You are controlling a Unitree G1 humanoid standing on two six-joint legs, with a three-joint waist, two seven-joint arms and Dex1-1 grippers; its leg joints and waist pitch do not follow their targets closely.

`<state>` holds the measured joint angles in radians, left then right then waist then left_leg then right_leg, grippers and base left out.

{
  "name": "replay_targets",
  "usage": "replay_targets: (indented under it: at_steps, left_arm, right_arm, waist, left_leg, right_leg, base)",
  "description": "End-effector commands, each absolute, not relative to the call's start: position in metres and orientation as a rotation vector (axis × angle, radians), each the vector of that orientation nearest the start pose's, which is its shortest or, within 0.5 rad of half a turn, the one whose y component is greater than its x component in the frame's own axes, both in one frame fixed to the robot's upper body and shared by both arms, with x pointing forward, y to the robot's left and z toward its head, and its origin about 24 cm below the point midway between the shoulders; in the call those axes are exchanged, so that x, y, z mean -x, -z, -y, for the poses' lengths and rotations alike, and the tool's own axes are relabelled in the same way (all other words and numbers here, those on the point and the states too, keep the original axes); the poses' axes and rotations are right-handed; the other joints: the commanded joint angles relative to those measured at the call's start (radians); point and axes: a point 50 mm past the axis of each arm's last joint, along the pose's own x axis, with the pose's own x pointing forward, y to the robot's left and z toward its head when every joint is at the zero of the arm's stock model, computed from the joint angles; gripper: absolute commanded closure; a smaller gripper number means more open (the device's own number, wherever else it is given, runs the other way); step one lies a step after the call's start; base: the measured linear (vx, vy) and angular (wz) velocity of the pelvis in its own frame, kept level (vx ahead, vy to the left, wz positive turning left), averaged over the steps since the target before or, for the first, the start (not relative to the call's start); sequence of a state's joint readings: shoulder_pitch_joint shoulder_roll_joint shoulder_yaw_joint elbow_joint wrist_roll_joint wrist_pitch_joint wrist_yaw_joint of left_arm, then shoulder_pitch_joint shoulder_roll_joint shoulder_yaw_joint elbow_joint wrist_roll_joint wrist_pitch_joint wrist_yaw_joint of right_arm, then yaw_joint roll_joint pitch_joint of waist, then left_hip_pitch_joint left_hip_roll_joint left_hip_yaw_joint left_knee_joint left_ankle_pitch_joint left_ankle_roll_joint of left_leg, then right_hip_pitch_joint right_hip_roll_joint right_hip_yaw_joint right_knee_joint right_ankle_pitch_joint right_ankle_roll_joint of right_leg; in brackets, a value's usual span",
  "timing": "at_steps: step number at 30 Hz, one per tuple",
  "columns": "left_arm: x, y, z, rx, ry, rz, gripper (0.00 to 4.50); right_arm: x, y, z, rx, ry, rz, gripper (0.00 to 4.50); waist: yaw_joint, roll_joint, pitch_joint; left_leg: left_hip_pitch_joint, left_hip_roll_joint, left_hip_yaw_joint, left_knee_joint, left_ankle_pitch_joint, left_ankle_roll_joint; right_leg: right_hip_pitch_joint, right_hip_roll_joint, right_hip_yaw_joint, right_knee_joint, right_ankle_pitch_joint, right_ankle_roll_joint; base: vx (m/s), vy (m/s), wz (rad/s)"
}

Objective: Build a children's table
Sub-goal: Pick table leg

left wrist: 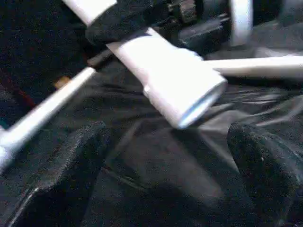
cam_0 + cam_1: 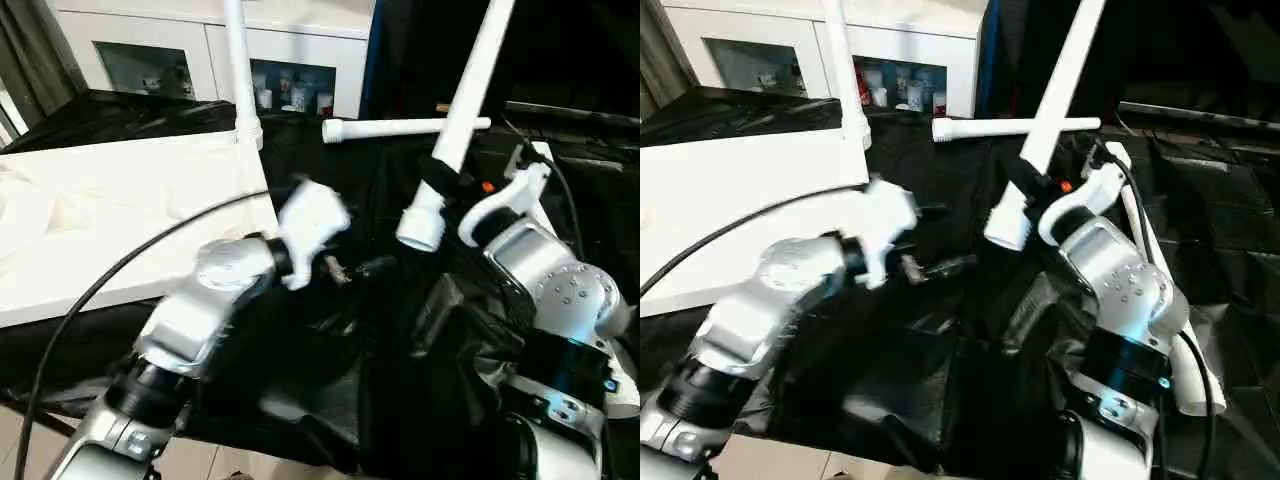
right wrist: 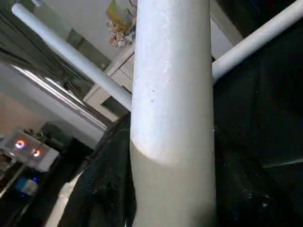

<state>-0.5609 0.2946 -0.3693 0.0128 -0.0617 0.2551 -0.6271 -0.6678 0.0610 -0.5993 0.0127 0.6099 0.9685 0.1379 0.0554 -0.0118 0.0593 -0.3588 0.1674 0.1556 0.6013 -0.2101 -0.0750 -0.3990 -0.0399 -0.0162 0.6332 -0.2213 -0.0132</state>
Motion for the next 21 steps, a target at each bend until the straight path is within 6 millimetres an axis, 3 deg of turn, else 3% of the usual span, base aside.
replay_targets:
  at_steps: [1,5,16,21]
  left_arm:
    - [-0.307,-0.139,-0.057,-0.475,1.004,0.121,0.00]
    - [-0.309,-0.131,-0.052,-0.480,0.976,0.122,0.00]
    - [-0.325,-0.122,-0.052,-0.499,0.838,0.140,0.00]
    - [-0.332,-0.128,-0.055,-0.450,0.766,0.179,0.37]
  right_arm:
    - [-0.337,-0.157,0.158,-0.845,-0.350,-0.146,2.61]
    - [-0.336,-0.158,0.152,-0.865,-0.364,-0.157,2.61]
    - [-0.335,-0.162,0.132,-0.910,-0.416,-0.178,2.61]
    - [-0.334,-0.162,0.129,-0.909,-0.424,-0.184,2.61]
  waist:
    - [-0.001,-0.004,-0.073]
    - [0.001,-0.005,-0.075]
    - [0.001,-0.008,-0.075]
    - [0.003,-0.012,-0.076]
  left_leg:
    - [0.003,0.041,-0.003,-0.062,0.065,0.001]
    - [0.002,0.039,-0.001,-0.059,0.079,0.007]
    - [0.003,0.040,-0.001,-0.059,0.074,0.018]
    - [0.002,0.041,-0.001,-0.058,0.075,0.029]
  right_leg:
    - [0.074,-0.077,0.045,-0.053,0.156,-0.189]
    - [0.075,-0.076,0.045,-0.049,0.187,-0.199]
    - [0.073,-0.078,0.045,-0.051,0.164,-0.202]
    - [0.073,-0.080,0.046,-0.050,0.169,-0.204]
  base:
    - [0.000,0.000,0.00]
    - [0.000,0.000,0.00]
    - [0.000,0.000,0.00]
    - [0.000,0.000,0.00]
